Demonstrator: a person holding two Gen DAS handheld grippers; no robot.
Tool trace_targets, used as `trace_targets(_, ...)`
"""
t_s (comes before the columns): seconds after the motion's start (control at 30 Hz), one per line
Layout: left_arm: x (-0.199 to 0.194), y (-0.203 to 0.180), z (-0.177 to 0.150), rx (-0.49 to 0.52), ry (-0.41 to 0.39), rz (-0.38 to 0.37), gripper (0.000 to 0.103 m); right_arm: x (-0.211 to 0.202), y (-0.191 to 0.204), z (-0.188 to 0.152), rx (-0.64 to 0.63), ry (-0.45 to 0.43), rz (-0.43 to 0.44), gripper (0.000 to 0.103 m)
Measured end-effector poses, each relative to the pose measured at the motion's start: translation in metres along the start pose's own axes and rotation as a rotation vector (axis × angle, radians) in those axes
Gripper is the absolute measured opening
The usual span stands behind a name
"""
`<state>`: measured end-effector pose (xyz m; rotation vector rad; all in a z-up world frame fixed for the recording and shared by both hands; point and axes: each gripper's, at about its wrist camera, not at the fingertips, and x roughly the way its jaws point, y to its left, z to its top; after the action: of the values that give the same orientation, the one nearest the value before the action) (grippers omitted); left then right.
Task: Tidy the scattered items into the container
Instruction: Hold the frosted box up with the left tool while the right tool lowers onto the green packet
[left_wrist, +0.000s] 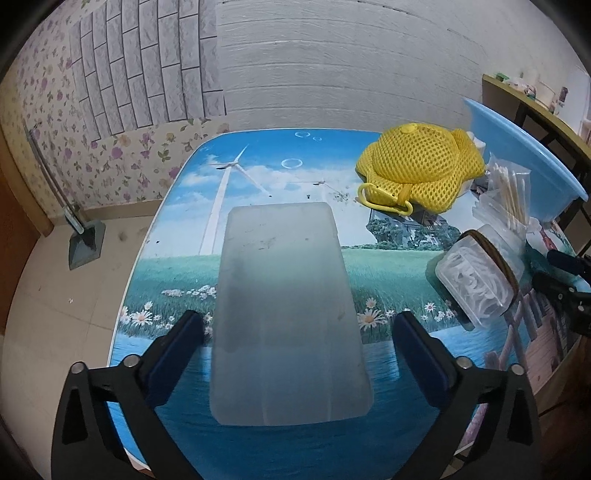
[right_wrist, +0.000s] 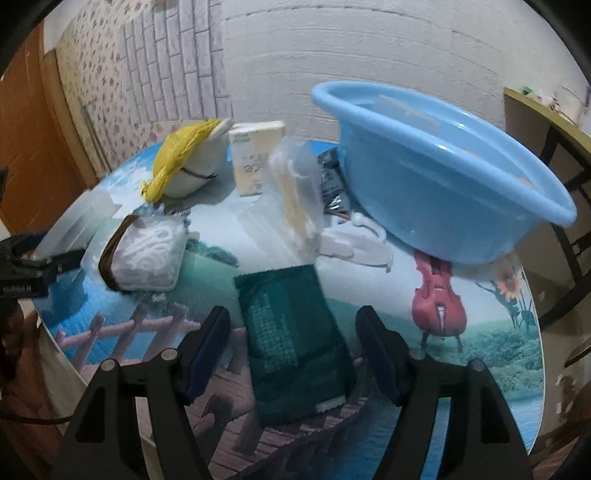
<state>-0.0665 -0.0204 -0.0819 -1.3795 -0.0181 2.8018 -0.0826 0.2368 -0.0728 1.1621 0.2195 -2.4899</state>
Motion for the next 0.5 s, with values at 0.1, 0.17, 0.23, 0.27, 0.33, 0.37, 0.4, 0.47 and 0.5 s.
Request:
trace_targets(0.1,0.0006,0.0007,-0.0008,0.003,-0.012,0.001,0.103,0.0028,-0.0029,-0.0022,0.011,0.003,-0.009,0.097)
trace_targets(0.17,0.0004,0.0005,-0.0014,0.002,-0.020,0.001,0.103,0.0040,-0.0046,-0.0035,0.020,0.001,-0.014,0.103)
trace_targets(0.23,-0.0003,0.0004,-0.0028,-0.004,-0.026,0.007,0.103,0.0037,-0.0043,-0.0036,0.020,0.000,-0.016,0.103)
trace_targets(0.27,-0.0006,0.0002,-0.0032,-0.007,-0.027,0.008,0.103,0.0034,-0.0043,-0.0035,0.021,-0.001,-0.016,0.103)
trace_targets(0.33,-0.0014,-0.0003,-0.0047,-0.008,-0.035,0.008,0.103,0.0027,-0.0034,-0.0034,0.024,-0.003,-0.019,0.103)
trace_targets(0.37,-0.0014,-0.0005,-0.0051,-0.007,-0.041,0.009,0.103,0.0034,-0.0016,-0.0023,0.024,-0.004,-0.019,0.103)
trace_targets(0.4,-0.0015,-0.0004,-0.0056,-0.007,-0.047,0.009,0.103,0.0035,-0.0030,-0.0023,0.024,-0.004,-0.020,0.103)
trace_targets(0.47,-0.0024,-0.0011,-0.0074,-0.008,-0.060,0.011,0.103,0.0040,-0.0017,-0.0014,0.024,-0.006,-0.020,0.103)
trace_targets(0.5,-0.0029,-0.0015,-0.0084,-0.008,-0.064,0.012,0.103,0.0040,-0.0017,-0.0016,0.024,-0.007,-0.022,0.103)
